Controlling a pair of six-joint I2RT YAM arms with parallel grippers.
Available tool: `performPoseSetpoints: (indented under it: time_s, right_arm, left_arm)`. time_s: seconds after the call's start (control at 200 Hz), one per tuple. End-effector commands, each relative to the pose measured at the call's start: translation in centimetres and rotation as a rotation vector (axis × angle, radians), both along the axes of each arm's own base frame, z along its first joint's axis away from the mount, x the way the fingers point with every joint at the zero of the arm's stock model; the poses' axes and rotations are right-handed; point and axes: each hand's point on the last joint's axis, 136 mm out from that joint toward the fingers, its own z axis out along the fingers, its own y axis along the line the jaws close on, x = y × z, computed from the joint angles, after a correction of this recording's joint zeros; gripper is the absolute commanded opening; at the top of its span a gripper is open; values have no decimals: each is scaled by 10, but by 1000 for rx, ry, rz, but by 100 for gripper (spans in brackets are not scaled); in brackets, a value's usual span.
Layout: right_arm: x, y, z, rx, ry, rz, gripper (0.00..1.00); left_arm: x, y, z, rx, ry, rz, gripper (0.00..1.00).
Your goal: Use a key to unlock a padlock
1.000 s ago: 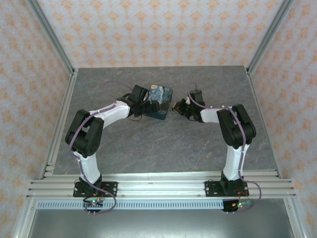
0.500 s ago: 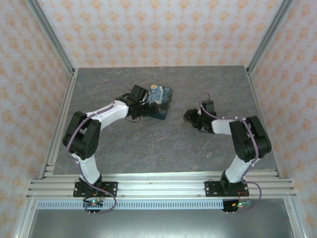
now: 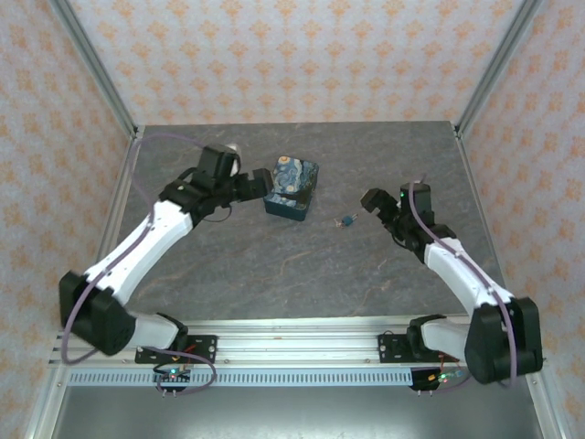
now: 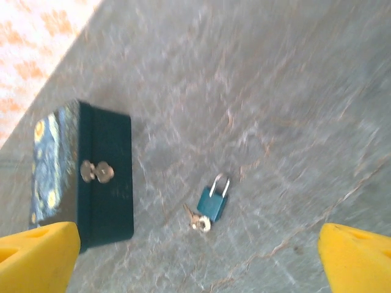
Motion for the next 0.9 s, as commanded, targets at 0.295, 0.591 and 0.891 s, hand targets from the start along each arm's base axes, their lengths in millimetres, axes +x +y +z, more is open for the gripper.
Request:
performPoseSetpoints:
  time_s: [0.295,0.591,0.891]
  right_arm:
    - [8,-108,41,-548,-200,-381,99]
    - [13,-134,0,-738,-171,-423,99]
    - [30,-122,-28,-790,-252,-285,99]
  left_arm:
    - [-32,157,29,596,-356,446,100]
    - [-15,188,-71,618,-334,523,100]
    - [-3,190,-116,593,-327,478,100]
